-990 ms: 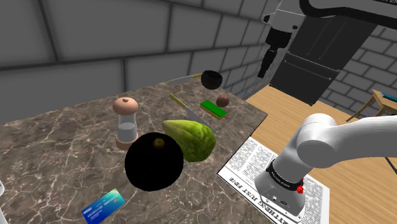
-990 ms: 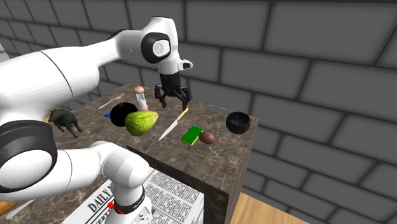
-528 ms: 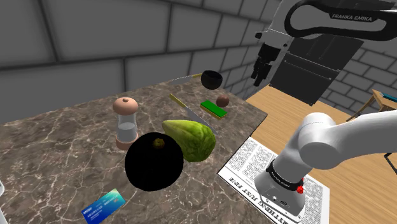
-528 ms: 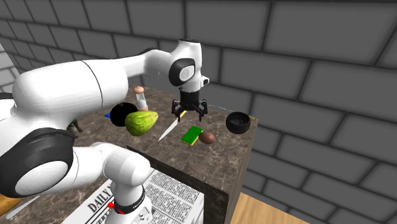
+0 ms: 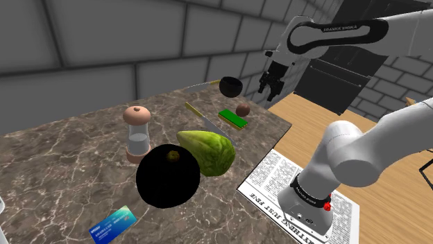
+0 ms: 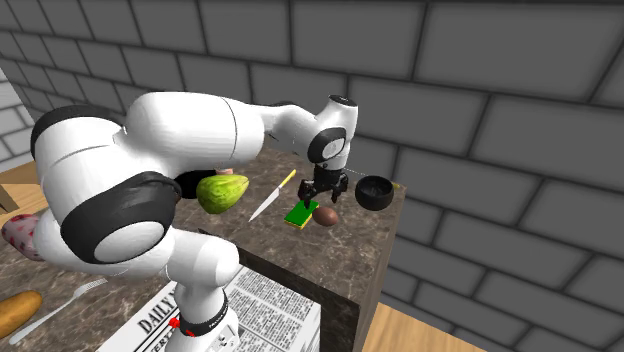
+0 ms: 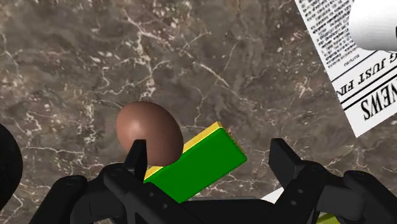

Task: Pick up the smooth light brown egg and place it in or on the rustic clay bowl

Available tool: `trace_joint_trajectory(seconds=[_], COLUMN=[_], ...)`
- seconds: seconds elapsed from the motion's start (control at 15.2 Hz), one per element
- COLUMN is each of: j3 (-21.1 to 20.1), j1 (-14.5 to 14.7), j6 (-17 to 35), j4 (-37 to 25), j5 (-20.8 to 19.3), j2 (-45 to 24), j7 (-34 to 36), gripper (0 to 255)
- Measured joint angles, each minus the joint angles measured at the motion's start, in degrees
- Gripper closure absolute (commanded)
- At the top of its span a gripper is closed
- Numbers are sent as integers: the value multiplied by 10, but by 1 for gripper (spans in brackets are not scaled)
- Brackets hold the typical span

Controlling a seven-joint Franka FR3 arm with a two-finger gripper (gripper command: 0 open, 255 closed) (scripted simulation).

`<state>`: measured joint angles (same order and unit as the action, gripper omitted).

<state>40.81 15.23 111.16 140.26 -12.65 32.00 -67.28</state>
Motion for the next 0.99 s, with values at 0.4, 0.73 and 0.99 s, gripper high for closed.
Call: trace_joint_trajectory(seconds=[0.4,0.73,0.99], j3=[170,232,239], j1=[147,206,215], j6=[63,85,113], j4=[-64,-83,-68], j5=[114,215,261], j2=[-170,-272,-313], j7=[-263,-397,-433], gripper=[0,0,0])
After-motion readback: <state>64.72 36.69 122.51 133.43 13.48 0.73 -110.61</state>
